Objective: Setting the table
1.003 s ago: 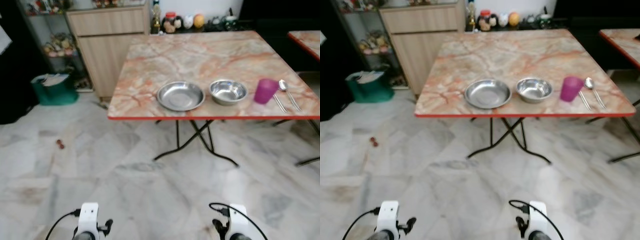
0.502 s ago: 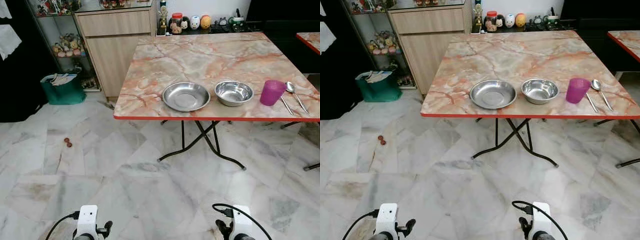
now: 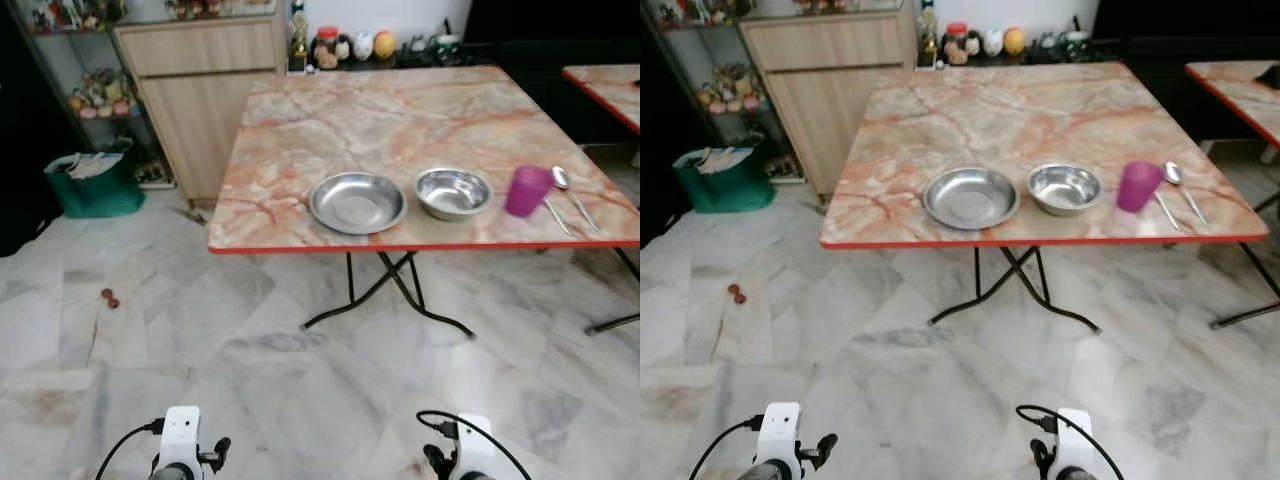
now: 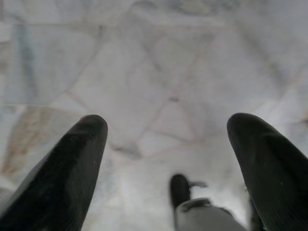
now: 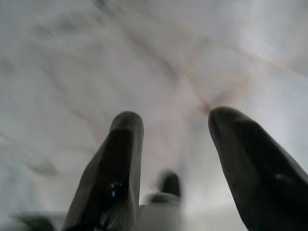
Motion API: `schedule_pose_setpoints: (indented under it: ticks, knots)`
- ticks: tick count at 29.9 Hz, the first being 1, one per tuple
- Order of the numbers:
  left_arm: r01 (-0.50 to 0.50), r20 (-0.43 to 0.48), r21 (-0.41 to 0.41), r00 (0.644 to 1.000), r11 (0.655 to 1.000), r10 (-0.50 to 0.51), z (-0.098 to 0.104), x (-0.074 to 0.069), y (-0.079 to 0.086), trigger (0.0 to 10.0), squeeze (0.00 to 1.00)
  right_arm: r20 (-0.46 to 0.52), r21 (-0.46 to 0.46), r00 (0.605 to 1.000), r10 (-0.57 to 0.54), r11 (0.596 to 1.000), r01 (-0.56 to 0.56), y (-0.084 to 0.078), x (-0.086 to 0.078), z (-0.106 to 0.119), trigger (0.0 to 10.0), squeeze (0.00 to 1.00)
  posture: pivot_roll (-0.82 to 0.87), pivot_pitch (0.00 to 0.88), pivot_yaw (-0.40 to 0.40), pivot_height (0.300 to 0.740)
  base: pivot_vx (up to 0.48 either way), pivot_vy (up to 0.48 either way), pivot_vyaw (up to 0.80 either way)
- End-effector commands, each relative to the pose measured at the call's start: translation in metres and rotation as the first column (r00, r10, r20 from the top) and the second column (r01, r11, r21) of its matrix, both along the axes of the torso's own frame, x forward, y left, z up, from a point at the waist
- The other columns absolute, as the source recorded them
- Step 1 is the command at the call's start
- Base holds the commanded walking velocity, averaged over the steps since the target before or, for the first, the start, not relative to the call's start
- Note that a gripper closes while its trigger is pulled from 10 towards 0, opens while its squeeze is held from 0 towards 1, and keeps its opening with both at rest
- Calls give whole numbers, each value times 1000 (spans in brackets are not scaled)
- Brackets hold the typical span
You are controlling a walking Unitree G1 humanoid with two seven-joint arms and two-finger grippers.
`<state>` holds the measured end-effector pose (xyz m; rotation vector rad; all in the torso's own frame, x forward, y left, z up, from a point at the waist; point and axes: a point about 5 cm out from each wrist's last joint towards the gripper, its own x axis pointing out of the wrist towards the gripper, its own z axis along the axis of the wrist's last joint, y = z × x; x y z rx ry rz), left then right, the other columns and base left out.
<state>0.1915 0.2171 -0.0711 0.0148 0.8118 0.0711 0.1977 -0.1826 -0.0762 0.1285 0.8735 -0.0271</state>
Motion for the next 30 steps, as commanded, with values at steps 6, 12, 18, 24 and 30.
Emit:
schedule_pose_setpoints:
  ticks: [6, 12, 18, 24, 30]
  knots:
    - [0, 10, -14, 1000, 1000, 0, 1, 4, -4, 10000, 0, -9, -23, 1000, -14, 1000, 13, -14, -4, 0, 10000, 0, -37, 0, 51, 740, 297, 0, 0]
    - [2, 12, -18, 1000, 1000, -2, 1, 4, -5, 10000, 0, -31, -22, 999, -35, 999, 35, -20, -10, -2, 10000, 0, -37, 0, 52, 740, 186, 0, -196]
    - [6, 12, -21, 1000, 1000, -5, 1, 4, -7, 10000, 0, -34, -24, 999, -17, 1000, 16, -16, -11, -3, 10000, 0, -34, 0, 52, 740, 0, 0, -571]
    - [7, 13, -19, 1000, 1000, -7, 0, 2, -8, 10000, 0, -20, -23, 1000, -20, 1000, 19, -16, -8, -2, 10000, 0, -32, 0, 54, 740, 0, 0, -94]
    - [-7, 98, 0, 995, 1000, 7, 6, 8, -8, 10000, 0, -16, -19, 1000, -13, 1000, 13, -9, -4, -1, 10000, 0, -33, 0, 57, 740, 0, 0, 0]
